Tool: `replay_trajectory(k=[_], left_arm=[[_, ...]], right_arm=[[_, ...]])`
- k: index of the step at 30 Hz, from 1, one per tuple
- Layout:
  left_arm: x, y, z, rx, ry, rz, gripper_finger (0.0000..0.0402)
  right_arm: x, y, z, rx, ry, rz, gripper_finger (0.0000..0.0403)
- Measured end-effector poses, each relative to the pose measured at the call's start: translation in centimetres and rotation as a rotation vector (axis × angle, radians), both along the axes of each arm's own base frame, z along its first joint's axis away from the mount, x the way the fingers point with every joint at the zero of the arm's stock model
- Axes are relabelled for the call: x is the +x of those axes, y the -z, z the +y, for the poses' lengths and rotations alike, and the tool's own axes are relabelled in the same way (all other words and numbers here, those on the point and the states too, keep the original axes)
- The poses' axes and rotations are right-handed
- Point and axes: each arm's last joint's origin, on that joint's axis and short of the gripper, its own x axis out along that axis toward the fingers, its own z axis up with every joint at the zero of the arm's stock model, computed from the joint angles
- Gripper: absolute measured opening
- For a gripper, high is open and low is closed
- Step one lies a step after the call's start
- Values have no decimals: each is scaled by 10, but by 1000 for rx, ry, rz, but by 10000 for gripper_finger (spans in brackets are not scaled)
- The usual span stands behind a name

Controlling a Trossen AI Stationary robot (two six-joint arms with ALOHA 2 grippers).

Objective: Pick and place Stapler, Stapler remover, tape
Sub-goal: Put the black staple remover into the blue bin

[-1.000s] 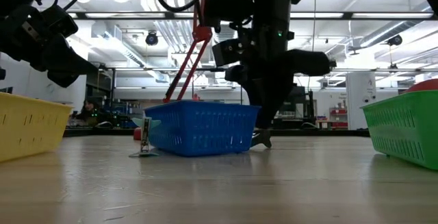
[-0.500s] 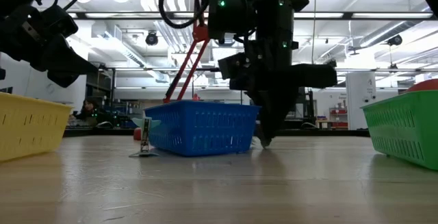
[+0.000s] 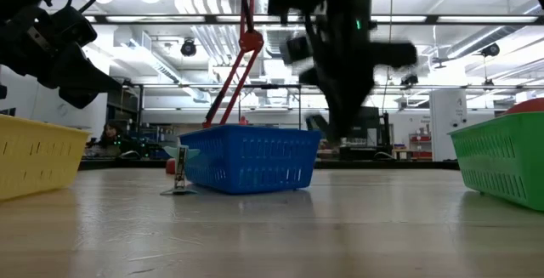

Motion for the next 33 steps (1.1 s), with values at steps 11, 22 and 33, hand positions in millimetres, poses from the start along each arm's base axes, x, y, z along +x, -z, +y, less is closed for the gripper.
replay_trajectory(k=[11, 22, 33], left_arm=[[0, 0, 0, 0, 1, 0, 7], [0, 0, 0, 0, 0, 0, 7], [0, 0, 0, 0, 0, 0, 7]], right_arm=[[26, -66, 6, 146, -7, -337, 8], [57, -33, 10, 183, 25, -265, 8], [58, -22, 9, 192, 26, -231, 8]])
